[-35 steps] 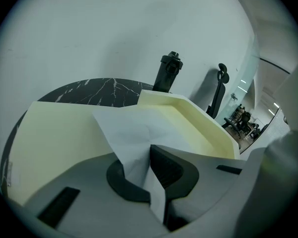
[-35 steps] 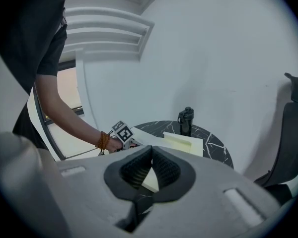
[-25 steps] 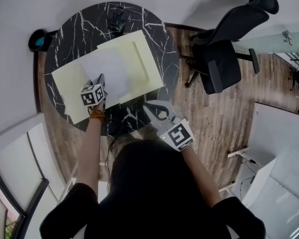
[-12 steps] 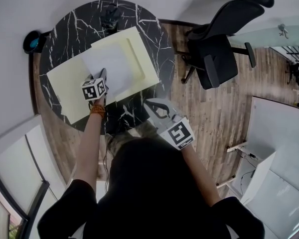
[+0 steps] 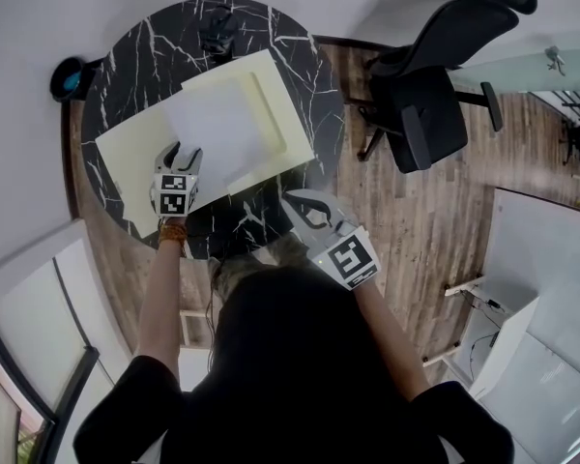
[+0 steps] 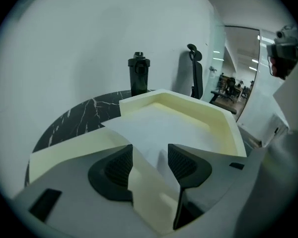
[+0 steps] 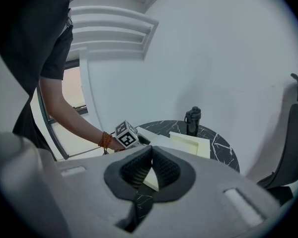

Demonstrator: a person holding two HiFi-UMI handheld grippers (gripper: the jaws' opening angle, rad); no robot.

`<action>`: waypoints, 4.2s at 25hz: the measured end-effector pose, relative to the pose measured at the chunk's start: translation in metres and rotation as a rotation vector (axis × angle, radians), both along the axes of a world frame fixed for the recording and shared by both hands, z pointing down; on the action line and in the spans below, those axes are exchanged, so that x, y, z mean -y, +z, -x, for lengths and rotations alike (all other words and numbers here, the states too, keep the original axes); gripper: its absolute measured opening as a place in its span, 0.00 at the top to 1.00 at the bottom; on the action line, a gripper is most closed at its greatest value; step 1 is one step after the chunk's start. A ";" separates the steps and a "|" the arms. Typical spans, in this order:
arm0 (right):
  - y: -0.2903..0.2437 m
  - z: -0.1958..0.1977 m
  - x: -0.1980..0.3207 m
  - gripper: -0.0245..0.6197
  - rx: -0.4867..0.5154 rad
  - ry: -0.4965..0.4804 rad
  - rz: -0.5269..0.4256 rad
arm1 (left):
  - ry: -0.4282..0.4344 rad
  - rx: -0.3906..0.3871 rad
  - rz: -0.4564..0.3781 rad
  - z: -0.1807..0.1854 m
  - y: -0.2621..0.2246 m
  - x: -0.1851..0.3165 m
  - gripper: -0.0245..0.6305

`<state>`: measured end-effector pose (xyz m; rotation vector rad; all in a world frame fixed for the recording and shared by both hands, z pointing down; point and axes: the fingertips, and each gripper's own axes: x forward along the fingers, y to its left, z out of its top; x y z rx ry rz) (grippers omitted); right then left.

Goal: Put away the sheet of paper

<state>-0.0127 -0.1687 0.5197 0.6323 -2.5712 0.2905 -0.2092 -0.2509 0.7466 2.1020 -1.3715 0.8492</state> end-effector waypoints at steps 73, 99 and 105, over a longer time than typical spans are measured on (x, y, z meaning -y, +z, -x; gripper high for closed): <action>0.009 -0.099 0.022 0.96 0.157 0.346 0.074 | 0.619 0.082 0.239 -0.112 0.050 0.022 0.62; -0.002 -0.107 0.025 0.96 0.198 0.356 0.024 | 0.331 -0.021 0.061 -0.100 -0.028 0.032 0.62; -0.016 -0.113 0.035 0.96 0.235 0.340 -0.023 | 0.187 -0.160 -0.096 -0.107 -0.087 0.000 0.62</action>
